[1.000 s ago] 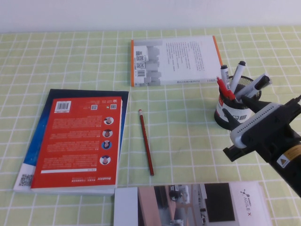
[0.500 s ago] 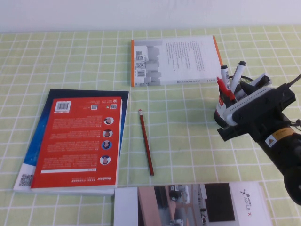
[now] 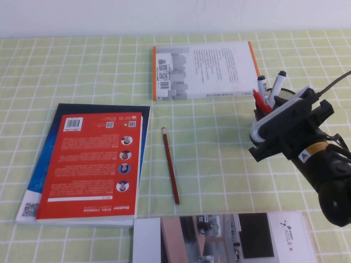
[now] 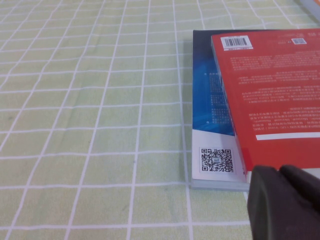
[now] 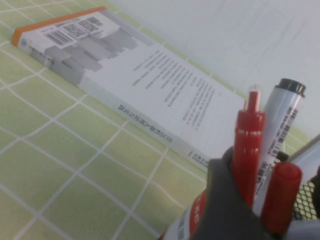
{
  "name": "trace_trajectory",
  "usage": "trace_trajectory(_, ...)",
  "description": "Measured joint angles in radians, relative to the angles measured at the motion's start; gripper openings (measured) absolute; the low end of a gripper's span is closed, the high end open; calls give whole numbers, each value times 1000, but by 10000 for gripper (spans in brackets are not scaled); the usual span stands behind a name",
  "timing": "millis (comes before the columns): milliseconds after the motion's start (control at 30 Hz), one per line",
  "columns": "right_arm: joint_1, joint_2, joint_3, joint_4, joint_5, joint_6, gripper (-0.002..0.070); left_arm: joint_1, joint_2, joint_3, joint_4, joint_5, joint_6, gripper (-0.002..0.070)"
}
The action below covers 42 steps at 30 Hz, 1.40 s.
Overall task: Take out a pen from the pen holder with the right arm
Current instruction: 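Take a marker out of the pen holder and lay it on the table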
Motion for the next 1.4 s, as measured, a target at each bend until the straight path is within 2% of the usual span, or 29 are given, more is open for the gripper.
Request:
trace_trajectory(300, -2, 37, -33, 23, 2, -6, 317, 0, 0, 0, 0, 0, 0, -5)
trace_trajectory(567, -10, 42, -33, 37, 4, -6, 172, 0, 0, 0, 0, 0, 0, -5)
trace_trajectory(833, -10, 44, -33, 41, 0, -9, 99, 0, 0, 0, 0, 0, 0, -5)
trace_trajectory(1400, -13, -6, -34, 41, 11, -9, 93, 0, 0, 0, 0, 0, 0, -5)
